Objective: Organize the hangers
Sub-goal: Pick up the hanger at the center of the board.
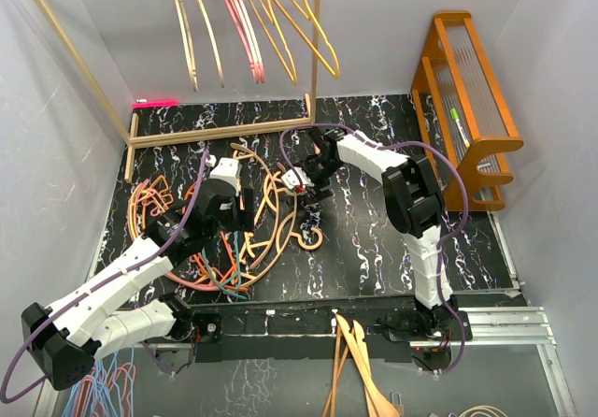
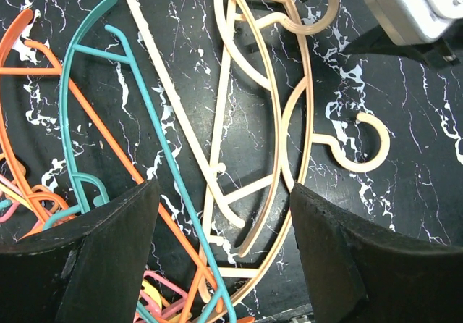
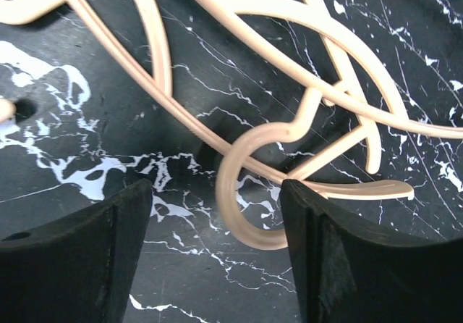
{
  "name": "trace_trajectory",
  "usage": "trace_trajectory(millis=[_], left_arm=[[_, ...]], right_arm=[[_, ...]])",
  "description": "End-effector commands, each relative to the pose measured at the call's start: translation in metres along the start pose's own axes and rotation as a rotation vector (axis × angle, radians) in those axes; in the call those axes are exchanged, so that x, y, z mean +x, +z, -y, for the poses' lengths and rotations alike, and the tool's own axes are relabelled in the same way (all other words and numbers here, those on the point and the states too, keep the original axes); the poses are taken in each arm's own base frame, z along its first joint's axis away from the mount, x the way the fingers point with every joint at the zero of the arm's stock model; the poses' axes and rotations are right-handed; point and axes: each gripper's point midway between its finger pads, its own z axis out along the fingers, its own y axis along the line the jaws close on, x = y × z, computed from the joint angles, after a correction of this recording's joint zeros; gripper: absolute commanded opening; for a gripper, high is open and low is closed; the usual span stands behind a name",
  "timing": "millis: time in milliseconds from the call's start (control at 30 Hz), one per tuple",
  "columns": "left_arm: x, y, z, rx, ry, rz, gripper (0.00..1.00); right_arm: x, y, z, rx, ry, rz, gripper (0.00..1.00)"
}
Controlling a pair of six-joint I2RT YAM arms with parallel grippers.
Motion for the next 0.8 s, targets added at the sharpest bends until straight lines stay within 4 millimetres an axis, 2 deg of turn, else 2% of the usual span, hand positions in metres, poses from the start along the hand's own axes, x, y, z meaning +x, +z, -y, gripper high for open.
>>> trace_trajectory(millis=[0,167,267,400,500,633,667,767], left_arm=[[-0.015,-0.004,0.006,0.024,-0.003,0.034,0.71],[-0.015,-0.005,0.006,0.024,-0.001,0.032,0.69],[-0.015,-0.004,0.005,0.019,0.000,0.032,0.69],[-0.014,-0.003,0.007,0.024,0.009,0.023,0.68],[-0.014,-0.003,0.008,0.031,0.028,0.013,0.68],[-0.023,-0.011,0.018,0.097,0.090,0.013,0.73],[-0.025,-0.014,0.021,0.119,0.111,0.011,0.77],[-0.026,-0.021,0.025,0.165,0.201,-0.009,0.79]], right_arm=[[0.004,-0.003,0.023,0.036,-0.021,-0.019,0.70],[0.014,0.002,0.026,0.030,-0.028,-0.058,0.64],[0.016,0.005,0.026,0.026,-0.026,-0.062,0.54],[0.011,0.002,0.032,0.041,-0.028,-0.060,0.25],[-0.006,-0.010,0.040,0.069,-0.042,-0.043,0.09],[-0.036,-0.037,0.055,0.172,-0.059,-0.024,0.08],[-0.043,-0.044,0.057,0.193,-0.058,-0.020,0.08],[-0.058,-0.062,0.057,0.223,-0.051,-0.022,0.08]])
